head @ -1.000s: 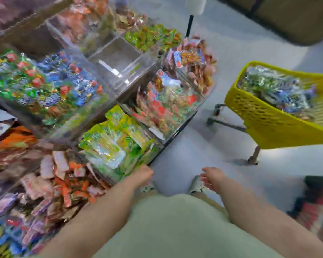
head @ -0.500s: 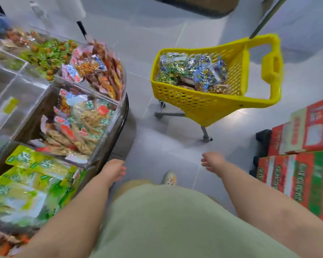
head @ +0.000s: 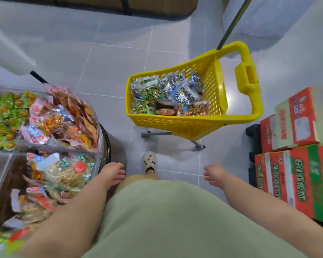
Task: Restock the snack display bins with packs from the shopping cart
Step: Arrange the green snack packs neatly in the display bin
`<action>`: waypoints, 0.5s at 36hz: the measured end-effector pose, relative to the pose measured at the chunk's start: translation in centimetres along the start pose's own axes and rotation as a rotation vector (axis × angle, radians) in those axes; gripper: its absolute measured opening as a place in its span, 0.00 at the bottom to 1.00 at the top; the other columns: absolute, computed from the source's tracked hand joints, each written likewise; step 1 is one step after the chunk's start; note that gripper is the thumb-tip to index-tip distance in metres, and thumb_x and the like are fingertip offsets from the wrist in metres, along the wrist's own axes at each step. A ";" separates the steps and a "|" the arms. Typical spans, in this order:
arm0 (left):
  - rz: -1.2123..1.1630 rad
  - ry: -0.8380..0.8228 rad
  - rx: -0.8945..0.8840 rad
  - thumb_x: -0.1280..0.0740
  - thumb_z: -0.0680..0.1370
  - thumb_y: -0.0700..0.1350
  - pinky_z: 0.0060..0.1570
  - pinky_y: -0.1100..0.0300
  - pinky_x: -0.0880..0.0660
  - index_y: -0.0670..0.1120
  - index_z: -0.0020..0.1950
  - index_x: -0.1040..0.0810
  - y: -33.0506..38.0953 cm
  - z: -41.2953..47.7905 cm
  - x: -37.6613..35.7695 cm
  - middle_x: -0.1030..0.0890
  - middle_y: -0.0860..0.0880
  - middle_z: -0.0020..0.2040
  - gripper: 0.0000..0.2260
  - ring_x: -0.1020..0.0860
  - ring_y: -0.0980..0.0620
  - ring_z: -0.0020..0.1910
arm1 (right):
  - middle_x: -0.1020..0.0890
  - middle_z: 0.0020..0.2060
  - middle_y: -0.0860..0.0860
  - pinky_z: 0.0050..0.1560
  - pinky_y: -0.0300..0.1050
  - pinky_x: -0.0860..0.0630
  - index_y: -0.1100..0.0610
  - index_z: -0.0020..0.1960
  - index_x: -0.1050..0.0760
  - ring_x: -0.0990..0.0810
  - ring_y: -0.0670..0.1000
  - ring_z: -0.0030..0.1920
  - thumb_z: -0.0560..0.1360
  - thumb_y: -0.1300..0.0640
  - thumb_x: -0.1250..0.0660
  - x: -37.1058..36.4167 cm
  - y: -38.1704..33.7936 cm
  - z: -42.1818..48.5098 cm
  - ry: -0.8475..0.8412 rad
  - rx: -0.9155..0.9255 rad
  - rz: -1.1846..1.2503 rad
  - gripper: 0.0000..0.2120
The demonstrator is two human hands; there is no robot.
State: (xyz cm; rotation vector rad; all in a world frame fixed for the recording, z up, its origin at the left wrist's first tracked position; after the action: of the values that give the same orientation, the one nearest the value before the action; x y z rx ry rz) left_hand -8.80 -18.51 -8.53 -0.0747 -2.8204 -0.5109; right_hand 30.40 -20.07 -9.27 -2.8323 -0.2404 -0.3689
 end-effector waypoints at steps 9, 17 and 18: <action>0.120 -0.013 -0.085 0.41 0.81 0.42 0.38 0.60 0.30 0.42 0.54 0.27 14.3 5.0 2.4 0.23 0.45 0.43 0.06 0.25 0.50 0.37 | 0.24 0.43 0.52 0.45 0.45 0.28 0.54 0.45 0.29 0.25 0.52 0.44 0.78 0.59 0.41 -0.5 -13.6 2.4 0.064 0.126 0.017 0.05; 0.302 -0.022 -0.100 0.41 0.80 0.42 0.34 0.61 0.33 0.45 0.41 0.30 20.3 8.3 2.4 0.25 0.46 0.38 0.08 0.28 0.51 0.32 | 0.25 0.37 0.52 0.34 0.40 0.34 0.56 0.40 0.31 0.28 0.48 0.34 0.79 0.60 0.43 -2.6 -20.0 3.2 0.037 0.093 0.021 0.09; 0.297 -0.044 -0.094 0.41 0.80 0.41 0.33 0.62 0.34 0.45 0.40 0.31 20.4 8.7 1.9 0.26 0.46 0.37 0.09 0.29 0.51 0.32 | 0.25 0.38 0.52 0.35 0.40 0.33 0.57 0.41 0.31 0.28 0.48 0.34 0.79 0.60 0.43 -2.9 -20.7 3.6 0.028 0.097 0.002 0.08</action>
State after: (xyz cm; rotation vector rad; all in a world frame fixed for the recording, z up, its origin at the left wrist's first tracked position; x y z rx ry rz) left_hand -10.86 3.66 -8.95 -0.5202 -2.7563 -0.5758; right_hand 24.34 0.19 -8.26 -2.7301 -0.2431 -0.3862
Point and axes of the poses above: each hand's wrist, its own z-axis towards the middle knuckle, its own x-axis out of the back of the hand, y = z × x, the point moved 10 cm from there along z, towards the middle knuckle
